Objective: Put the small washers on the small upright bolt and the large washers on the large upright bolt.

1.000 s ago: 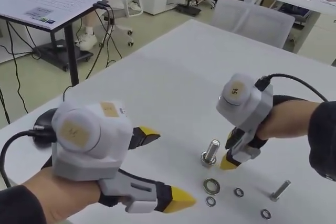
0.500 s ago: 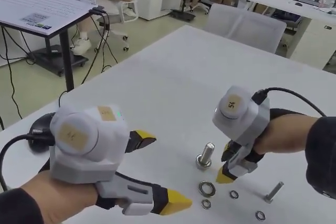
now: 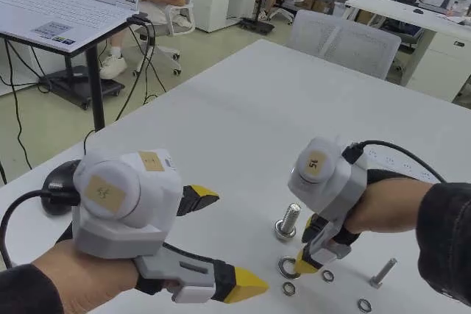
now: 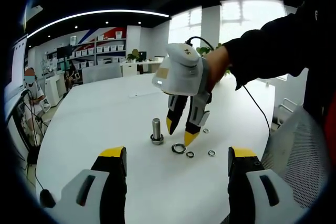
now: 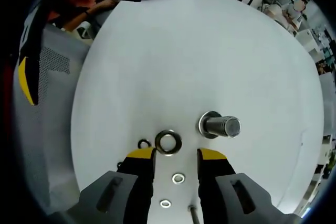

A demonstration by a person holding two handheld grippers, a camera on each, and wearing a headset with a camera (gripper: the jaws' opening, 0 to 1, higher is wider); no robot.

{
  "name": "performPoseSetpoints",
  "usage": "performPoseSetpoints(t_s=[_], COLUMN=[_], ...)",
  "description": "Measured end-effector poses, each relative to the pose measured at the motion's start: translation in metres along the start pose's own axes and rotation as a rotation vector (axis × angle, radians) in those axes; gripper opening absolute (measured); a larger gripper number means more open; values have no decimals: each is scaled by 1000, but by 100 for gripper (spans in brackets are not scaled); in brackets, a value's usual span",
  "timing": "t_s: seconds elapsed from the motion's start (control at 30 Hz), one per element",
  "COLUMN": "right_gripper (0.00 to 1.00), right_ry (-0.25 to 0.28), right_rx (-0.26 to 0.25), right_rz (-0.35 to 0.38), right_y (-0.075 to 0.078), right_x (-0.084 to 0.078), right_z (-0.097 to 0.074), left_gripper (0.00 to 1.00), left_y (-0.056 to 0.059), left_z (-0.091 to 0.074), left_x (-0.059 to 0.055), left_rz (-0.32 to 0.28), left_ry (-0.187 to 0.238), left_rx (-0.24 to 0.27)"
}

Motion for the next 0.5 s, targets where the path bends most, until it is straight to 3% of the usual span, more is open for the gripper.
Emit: performPoseSetpoints(t_s=[0.5], right_gripper=[33], right_ry=[5], right_rx=[5], right_rz=[20], right_y=[-6], right_x=[7], right_z=[10], left_gripper=[79], left_y=[1], left_z=[0], left_x=[0], left_rz=[-1], left_ry=[-1], left_rx=[-3])
Point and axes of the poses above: the centre of the closed fingertips' face, and the gripper's own axes: z roughly forward along the fingers, y roughly to its right, x roughly out of its top, the point moved 5 cm from there along -z, roughly backward along the fingers, and after that the axes turned 12 degrees about -x, right-handed, at the moved point
